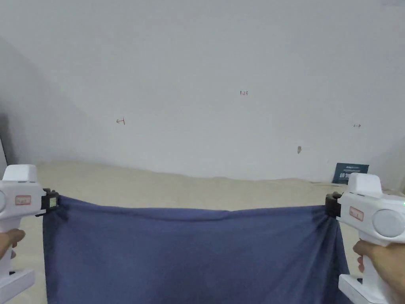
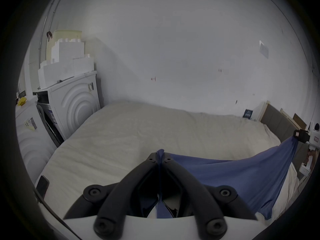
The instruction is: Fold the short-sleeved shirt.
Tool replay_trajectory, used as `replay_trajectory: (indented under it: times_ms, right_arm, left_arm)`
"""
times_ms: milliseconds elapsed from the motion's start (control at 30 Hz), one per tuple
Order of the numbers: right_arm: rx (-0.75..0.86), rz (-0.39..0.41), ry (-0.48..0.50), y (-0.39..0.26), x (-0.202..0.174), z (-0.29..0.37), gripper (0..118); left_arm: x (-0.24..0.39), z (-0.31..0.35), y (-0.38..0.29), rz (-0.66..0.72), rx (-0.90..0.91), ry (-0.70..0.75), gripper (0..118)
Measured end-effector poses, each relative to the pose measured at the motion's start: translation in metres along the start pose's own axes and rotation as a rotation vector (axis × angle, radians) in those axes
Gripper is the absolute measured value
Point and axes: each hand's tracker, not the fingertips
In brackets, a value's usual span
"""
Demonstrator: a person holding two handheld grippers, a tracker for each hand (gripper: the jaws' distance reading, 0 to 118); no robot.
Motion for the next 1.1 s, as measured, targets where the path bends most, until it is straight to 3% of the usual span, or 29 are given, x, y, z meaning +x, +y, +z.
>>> replay_trajectory:
  times_ms: [200,467,1100]
  right_arm:
    - [0.096,0.027,-0.025,0.046,0.008,0.059,5]
    - [0.158,0.049,-0.066,0.084,0.011,0.085,5]
    - [0.124,0.059,-0.129,0.125,-0.016,-0.027,5]
  left_arm:
    - [0.010,0.041,0.045,0.021,0.091,-0.039,0]
    - [0.031,0.072,0.098,-0.006,0.189,-0.037,0]
    - [0.034,-0.003,0.148,0.012,0.176,0.004,0]
